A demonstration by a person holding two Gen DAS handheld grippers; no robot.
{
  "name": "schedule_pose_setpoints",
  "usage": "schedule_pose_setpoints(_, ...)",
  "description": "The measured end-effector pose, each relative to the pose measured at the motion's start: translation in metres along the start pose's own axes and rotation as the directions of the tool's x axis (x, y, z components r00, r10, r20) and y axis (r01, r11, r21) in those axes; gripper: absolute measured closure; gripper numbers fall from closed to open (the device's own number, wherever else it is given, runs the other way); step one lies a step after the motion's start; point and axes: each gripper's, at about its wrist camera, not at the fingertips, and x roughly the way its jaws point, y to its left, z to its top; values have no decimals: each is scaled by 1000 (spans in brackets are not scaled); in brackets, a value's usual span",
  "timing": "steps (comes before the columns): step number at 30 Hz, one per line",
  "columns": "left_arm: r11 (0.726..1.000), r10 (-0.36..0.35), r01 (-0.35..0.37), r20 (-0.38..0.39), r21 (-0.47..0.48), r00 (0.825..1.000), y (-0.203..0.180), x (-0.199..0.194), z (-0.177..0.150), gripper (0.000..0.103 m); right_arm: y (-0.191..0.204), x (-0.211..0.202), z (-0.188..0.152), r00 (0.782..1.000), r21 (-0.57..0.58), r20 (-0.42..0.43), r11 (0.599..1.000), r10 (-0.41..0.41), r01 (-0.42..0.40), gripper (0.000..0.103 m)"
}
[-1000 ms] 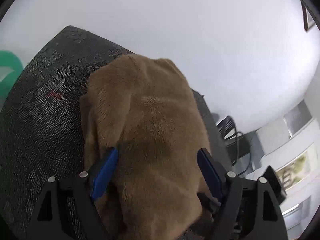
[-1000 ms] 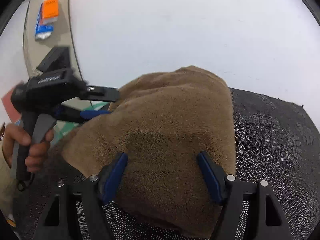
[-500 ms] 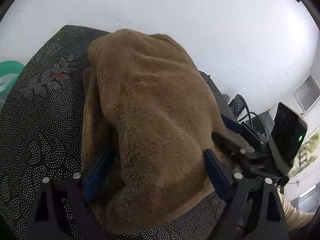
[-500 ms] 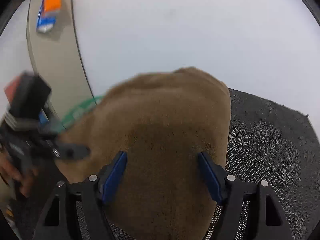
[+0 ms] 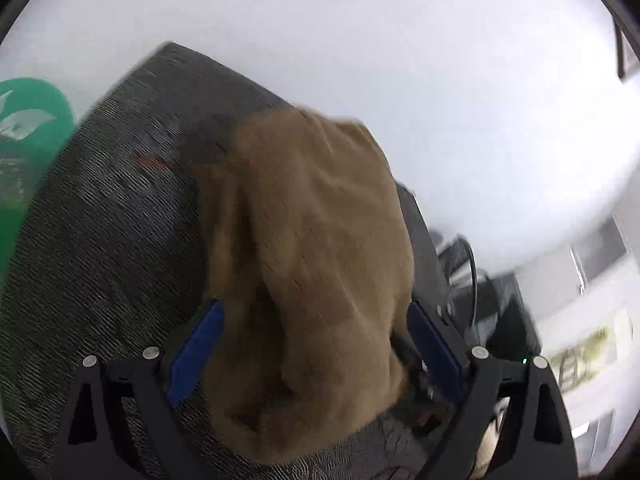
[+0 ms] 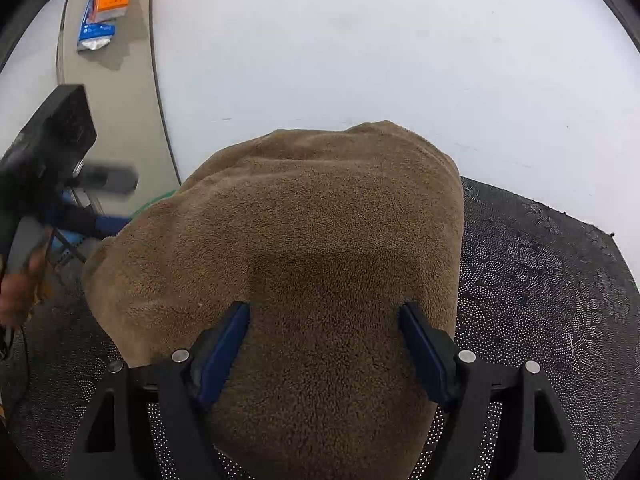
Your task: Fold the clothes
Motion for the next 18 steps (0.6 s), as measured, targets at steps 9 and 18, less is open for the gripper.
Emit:
schedule_pose_setpoints(9,996,50,-53,-51,-67,997,24,41,39,1,2,19,1,1000,0,2,1000,13,-13,24)
schedule_pose_setpoints(18,999,6,-13,-189,-39,982,24,90,39,1,-9,28,2,999,-3,4,999,41,-41,24)
